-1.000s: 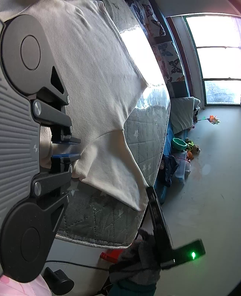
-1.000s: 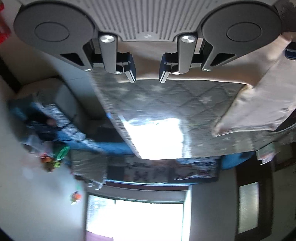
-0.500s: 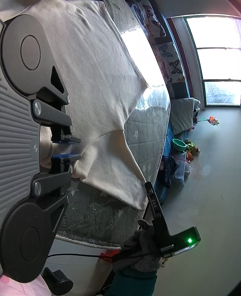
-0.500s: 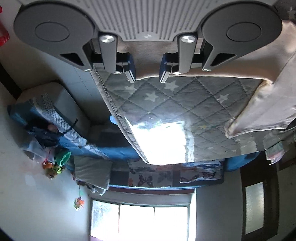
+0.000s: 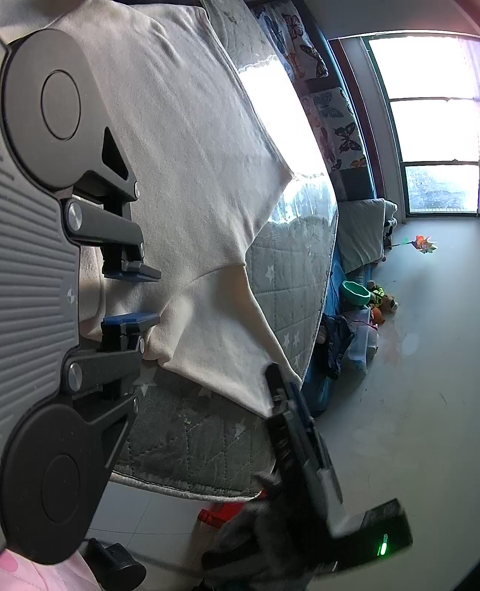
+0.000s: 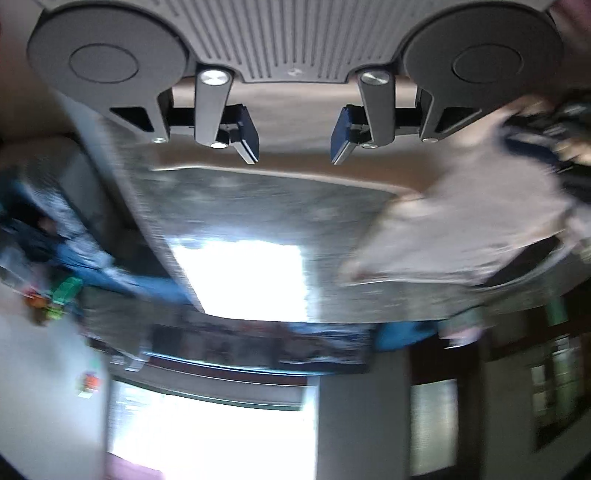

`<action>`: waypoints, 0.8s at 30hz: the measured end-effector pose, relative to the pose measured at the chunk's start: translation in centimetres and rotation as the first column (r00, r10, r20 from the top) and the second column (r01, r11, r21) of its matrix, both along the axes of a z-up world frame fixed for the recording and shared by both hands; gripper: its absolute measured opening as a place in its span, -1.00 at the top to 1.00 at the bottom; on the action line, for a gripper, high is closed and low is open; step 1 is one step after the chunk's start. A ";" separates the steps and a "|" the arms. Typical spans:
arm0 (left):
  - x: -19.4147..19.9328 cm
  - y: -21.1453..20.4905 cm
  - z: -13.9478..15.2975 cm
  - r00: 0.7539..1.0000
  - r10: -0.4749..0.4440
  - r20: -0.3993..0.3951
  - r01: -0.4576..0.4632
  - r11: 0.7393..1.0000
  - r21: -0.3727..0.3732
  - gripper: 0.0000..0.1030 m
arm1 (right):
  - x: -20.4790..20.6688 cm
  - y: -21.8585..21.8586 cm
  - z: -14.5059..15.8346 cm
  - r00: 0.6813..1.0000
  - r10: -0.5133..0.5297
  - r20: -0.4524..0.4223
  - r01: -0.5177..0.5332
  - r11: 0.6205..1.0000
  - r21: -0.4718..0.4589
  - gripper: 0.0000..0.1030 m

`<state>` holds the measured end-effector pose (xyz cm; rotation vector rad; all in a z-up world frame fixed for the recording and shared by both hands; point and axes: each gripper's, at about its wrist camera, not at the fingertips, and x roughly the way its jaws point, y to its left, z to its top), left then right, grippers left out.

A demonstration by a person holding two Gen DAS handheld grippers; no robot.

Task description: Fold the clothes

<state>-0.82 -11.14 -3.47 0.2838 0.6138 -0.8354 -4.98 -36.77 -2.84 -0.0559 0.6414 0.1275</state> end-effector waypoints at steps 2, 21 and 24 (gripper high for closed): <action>-0.1 0.0 0.0 1.000 -0.001 0.001 0.001 1.000 0.001 0.61 | -0.5 1.3 -0.3 0.998 0.054 -0.011 -0.054 0.998 0.024 0.09; 0.0 -0.1 0.0 1.000 0.004 0.004 -0.004 1.000 0.004 0.60 | -1.6 -6.3 -2.7 0.961 -0.276 -0.021 0.276 0.961 -0.026 0.09; -0.1 -0.1 0.1 1.000 0.005 0.005 -0.005 1.000 0.006 0.60 | -1.7 -7.5 -2.7 0.945 -0.325 -0.013 0.325 0.945 -0.038 0.10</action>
